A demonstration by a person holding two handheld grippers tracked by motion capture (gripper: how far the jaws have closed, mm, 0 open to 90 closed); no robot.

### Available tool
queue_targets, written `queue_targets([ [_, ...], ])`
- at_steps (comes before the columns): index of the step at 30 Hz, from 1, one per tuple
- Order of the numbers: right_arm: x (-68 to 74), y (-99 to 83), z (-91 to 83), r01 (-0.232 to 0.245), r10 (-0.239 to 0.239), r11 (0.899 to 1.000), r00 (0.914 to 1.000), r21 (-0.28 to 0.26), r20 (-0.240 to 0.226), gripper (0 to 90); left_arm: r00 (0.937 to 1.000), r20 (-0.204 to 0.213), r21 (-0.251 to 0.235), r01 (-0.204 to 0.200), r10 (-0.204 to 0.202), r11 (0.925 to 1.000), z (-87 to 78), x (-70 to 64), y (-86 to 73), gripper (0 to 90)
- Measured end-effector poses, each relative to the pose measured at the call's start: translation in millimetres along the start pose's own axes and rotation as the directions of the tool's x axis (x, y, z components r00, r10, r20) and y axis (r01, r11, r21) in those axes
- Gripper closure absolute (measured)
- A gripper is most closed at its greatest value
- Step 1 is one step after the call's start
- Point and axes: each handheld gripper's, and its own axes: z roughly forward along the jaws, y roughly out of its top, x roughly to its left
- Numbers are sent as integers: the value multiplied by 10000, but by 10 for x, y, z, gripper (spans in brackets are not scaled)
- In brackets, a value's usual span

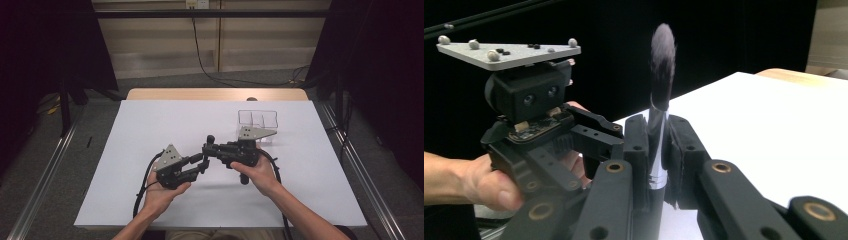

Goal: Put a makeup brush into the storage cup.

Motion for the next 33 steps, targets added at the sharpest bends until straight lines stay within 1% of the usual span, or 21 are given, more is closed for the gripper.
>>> queue_targets([
  [1, -1, 1, -3, -27, 27, 10000, 10000, 9, -16, 801, 10000, -25, 49, -53, 53, 10000, -6, 7, 6, 609],
  [2, -1, 3, -8, -21, 21, 10000, 10000, 12, -12, 802, 9999, -113, 4, 71, -71, 10000, -7, 3, 8, 585],
  [3, -2, 6, -12, -7, 7, 10000, 10000, 0, -31, 802, 9998, -190, -14, 66, -66, 10000, -11, 3, 10, 559],
  [7, -3, 13, -33, 30, -30, 10000, 10000, -50, -2, 802, 9996, -257, 4, 129, -129, 9999, -19, 7, 16, 466],
  [9, -10, 17, -54, 53, -52, 10000, 10000, -80, 34, 801, 9994, -254, -61, 252, -253, 9997, -23, 8, 30, 412],
  [12, -14, 25, -76, 87, -86, 9999, 9999, -110, 76, 801, 9993, -276, 4, 246, -245, 9997, -26, 10, 33, 378],
  [14, -15, 30, -89, 131, -130, 9999, 9998, -87, 133, 801, 9994, -339, 52, 120, -118, 9999, -30, 13, 32, 368],
  [15, -18, 30, -95, 128, -126, 9999, 9998, -94, 144, 801, 9991, -399, 49, 121, -119, 9999, -29, 13, 34, 336],
  [16, -20, 31, -103, 130, -129, 9999, 9998, -90, 150, 801, 9989, -384, -2, 252, -252, 9997, -26, 7, 34, 307],
  [17, -22, 33, -110, 111, -110, 9999, 9998, -88, 168, 801, 9989, -436, 113, 182, -177, 9998, -30, 15, 37, 276],
  [18, -25, 36, -117, 77, -75, 9999, 9998, -115, 189, 801, 9981, -560, 130, 252, -244, 9996, -27, 12, 38, 231],
  [19, -28, 40, -124, 113, -110, 9998, 9997, -145, 201, 802, 9979, -575, 118, 309, -301, 9995, -26, 16, 36, 198],
  [20, -28, 43, -132, 87, -84, 9998, 9997, -173, 221, 801, 9975, -601, 94, 379, -372, 9992, -24, 18, 36, 195],
  [21, -30, 46, -138, 106, -102, 9998, 9997, -181, 230, 802, 9974, -655, 91, 315, -308, 9995, -24, 22, 38, 188],
  [23, -33, 45, -149, 122, -118, 9998, 9995, -153, 290, 801, 9964, -846, 210, 110, -92, 9997, -30, 33, 42, 140],
  [27, -34, 45, -177, 155, -152, 9998, 9993, -102, 338, 801, 9947, -971, 196, 350, -329, 9992, -55, 67, 46, 66],
  [28, -35, 46, -186, 154, -150, 9998, 9993, -106, 338, 801, 9949, -931, 121, 389, -376, 9992, -65, 77, 51, 46],
  [31, -41, 44, -222, 155, -152, 9999, 9990, -74, 424, 801, 9945, -961, -96, 414, -421, 9991, -99, 106, 63, 35],
  [33, -47, 45, -252, 205, -202, 9998, 9985, -55, 510, 801, 9933, -973, -215, 607, -625, 9979, -125, 129, 71, 36],
])
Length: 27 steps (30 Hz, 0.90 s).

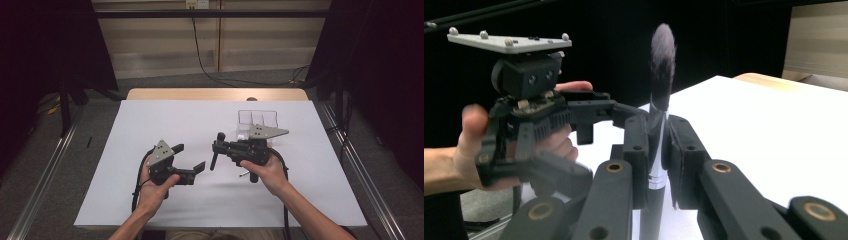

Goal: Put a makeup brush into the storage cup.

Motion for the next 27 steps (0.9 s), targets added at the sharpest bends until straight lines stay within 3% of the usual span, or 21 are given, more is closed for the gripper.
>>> queue_targets([
  [4, -15, 14, -74, 49, -49, 10000, 9999, -47, 156, 801, 9998, -110, -181, 178, -180, 9997, -52, 46, 15, 37],
  [10, -51, 26, -193, 65, -63, 9999, 9993, -76, 364, 801, 9987, -514, -545, -73, 45, 9985, -140, 106, 21, 53],
  [16, -68, 21, -289, 248, -245, 9997, 9982, -44, 544, 801, 9973, -739, -751, -35, -20, 9972, -272, 194, 19, 49],
  [22, -78, 28, -393, 62, -55, 9999, 9970, -94, 766, 801, 9928, -1189, -704, -194, 109, 9973, -417, 269, -47, 47],
  [27, -100, 14, -469, -3, 23, 9998, 9950, -198, 1000, 801, 9900, -1407, -969, -198, 60, 9951, -540, 303, -76, 32],
])
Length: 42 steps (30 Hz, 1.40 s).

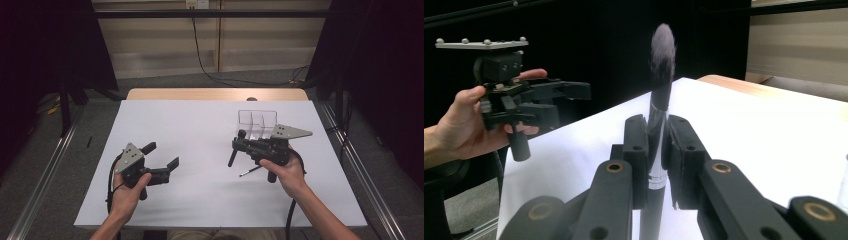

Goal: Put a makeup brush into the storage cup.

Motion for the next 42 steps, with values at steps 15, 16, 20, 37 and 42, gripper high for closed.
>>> queue_targets([
  [15, -159, 40, -249, -48, 44, 10000, 9963, 34, 860, 801, 9942, -1066, 90, -145, 153, 9999, -283, 155, -153, 33],
  [16, -171, 49, -272, -72, 70, 10000, 9958, 12, 917, 801, 9930, -1163, 155, -183, 200, 9997, -297, 163, -165, 35],
  [20, -220, 80, -366, -49, 54, 10000, 9926, -40, 1214, 800, 9922, -1241, 81, 86, -75, 9999, -376, 177, -179, 39],
  [37, -477, 243, -555, 6, 65, 9995, 9746, -314, 2239, 800, 9913, -1314, 13, 37, -35, 10000, -614, 205, -290, 38],
  [42, -536, 279, -611, -13, 142, 9987, 9679, -513, 2511, 800, 9914, -1302, -30, 110, -113, 9999, -641, 177, -280, 36],
])
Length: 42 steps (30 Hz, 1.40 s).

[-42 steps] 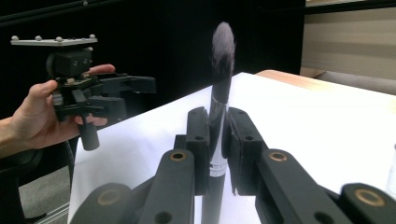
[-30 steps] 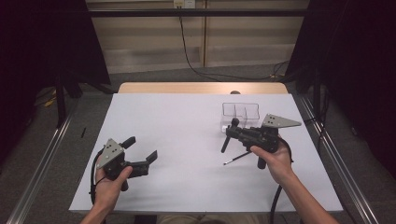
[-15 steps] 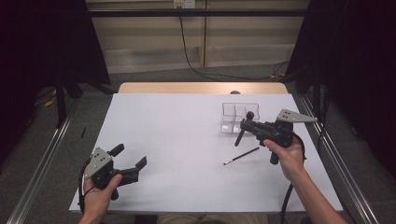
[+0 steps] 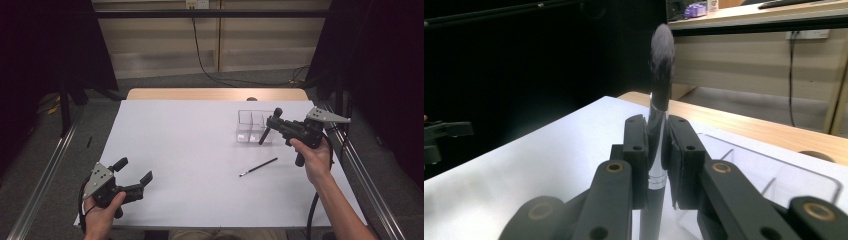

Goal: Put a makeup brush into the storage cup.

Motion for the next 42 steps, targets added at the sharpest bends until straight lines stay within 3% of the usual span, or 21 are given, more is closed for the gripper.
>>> queue_targets([
  [5, -52, 118, -9, 277, -278, 9996, 9992, 26, 284, 800, 9996, 293, 6, -42, 41, 10000, -30, -6, 12, 27],
  [11, -147, 300, -14, 310, -297, 9992, 9984, -270, 474, 800, 9998, 167, -24, -58, 58, 10000, -54, -3, 11, 26],
  [19, -287, 451, 10, 547, -523, 9983, 9941, -222, 946, 800, 9996, 156, 139, -219, 217, 9997, -32, -7, -2, 26],
  [24, -361, 473, 69, 528, -496, 9983, 9916, -242, 1196, 800, 9993, 255, 176, -296, 291, 9994, -21, -16, 0, 26],
  [32, -463, 463, 189, 638, -654, 9979, 9822, 146, 1758, 800, 9987, 266, 167, -435, 430, 9989, -26, -15, 7, 26],
  [42, -539, 329, 268, 592, -707, 9963, 9772, 628, 2000, 800, 9988, 186, 175, -446, 443, 9989, -27, 14, 6, 27],
])
